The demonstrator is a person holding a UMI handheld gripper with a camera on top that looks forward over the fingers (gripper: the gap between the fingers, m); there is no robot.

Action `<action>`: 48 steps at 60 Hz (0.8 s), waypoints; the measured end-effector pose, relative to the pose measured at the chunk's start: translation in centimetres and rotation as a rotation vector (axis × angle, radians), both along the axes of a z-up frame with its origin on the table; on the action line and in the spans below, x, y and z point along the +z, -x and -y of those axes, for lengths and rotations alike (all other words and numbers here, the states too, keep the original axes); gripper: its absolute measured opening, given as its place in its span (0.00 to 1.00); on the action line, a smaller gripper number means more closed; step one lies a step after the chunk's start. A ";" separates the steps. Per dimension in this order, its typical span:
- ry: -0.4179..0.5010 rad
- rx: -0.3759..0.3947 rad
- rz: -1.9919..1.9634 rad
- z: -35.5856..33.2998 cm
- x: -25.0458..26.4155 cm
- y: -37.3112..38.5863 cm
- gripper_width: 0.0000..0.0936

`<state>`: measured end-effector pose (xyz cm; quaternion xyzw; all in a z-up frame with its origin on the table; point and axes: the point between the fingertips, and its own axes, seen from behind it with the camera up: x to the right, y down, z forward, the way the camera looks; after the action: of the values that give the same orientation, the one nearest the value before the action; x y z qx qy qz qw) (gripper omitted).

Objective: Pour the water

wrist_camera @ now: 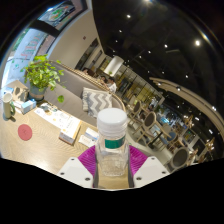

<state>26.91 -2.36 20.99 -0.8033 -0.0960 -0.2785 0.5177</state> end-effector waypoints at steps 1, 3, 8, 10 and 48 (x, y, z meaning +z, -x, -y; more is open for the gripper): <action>-0.004 0.002 0.037 -0.5 0.9 0.9 0.43; -0.011 0.009 0.110 -1.5 2.4 2.9 0.43; -0.021 0.038 0.293 -3.7 6.2 8.3 0.43; -0.023 0.053 0.368 -4.6 7.4 10.7 0.43; 0.267 0.488 1.570 -13.5 -2.7 40.7 0.42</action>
<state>-13.75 11.14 18.27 -0.3867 -0.6328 -0.6240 0.2463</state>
